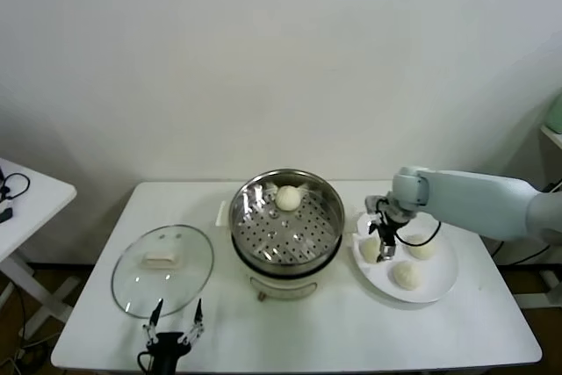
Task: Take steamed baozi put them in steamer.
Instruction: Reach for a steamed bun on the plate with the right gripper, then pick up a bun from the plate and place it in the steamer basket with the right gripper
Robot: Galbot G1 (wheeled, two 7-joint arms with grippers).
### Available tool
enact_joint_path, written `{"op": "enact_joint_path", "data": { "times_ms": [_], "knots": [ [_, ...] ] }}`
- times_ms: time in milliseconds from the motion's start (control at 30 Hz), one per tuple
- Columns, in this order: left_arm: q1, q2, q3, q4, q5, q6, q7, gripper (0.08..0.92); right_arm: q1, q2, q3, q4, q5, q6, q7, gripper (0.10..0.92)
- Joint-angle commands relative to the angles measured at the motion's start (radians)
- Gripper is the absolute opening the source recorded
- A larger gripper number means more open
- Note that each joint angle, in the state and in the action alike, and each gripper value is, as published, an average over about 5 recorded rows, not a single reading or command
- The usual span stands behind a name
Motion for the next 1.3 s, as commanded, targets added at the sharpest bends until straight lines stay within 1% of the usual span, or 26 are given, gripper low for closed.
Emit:
{"op": "enact_joint_path", "data": {
  "times_ms": [33, 100, 267, 433, 567, 700, 867, 967, 1167, 1300],
  "knots": [
    [0.000, -0.010, 0.001, 0.000, 0.001, -0.001, 0.000, 0.823, -0.026, 0.003, 0.015, -0.011, -0.038, -0.014, 0.007, 0.815],
    [0.000, -0.010, 0.002, -0.002, 0.001, -0.001, 0.000, 0.823, -0.026, 0.006, 0.016, -0.015, -0.046, -0.014, 0.008, 0.795],
    [0.000, -0.010, 0.003, -0.004, 0.001, 0.000, 0.000, 0.823, -0.025, 0.006, 0.015, -0.017, -0.048, -0.013, 0.001, 0.702],
    [0.001, -0.008, 0.003, -0.008, 0.001, 0.001, 0.000, 0.823, 0.005, -0.006, 0.017, 0.009, -0.038, -0.013, -0.010, 0.676],
    [0.003, -0.009, 0.003, -0.016, 0.001, 0.004, 0.000, 0.823, 0.153, -0.034, -0.066, 0.073, 0.013, 0.004, -0.043, 0.665],
    [0.004, -0.009, 0.003, -0.022, 0.002, 0.005, 0.000, 0.823, 0.388, -0.058, -0.194, 0.141, 0.090, 0.036, -0.108, 0.662],
    [0.006, -0.008, 0.005, -0.024, 0.004, 0.005, 0.000, 0.823, 0.686, -0.047, -0.321, 0.242, 0.268, 0.055, -0.182, 0.667],
    [0.006, -0.007, 0.006, -0.024, 0.004, 0.003, 0.000, 0.823, 0.796, -0.019, -0.321, 0.294, 0.368, 0.040, -0.198, 0.670],
    [0.011, -0.007, 0.012, -0.033, 0.003, 0.003, 0.000, 0.823, 0.812, 0.065, -0.149, 0.369, 0.520, -0.048, -0.150, 0.669],
    [0.013, -0.006, 0.011, -0.039, 0.001, 0.004, 0.000, 0.823, 0.757, 0.149, -0.030, 0.396, 0.579, -0.113, -0.092, 0.664]
  ]
}}
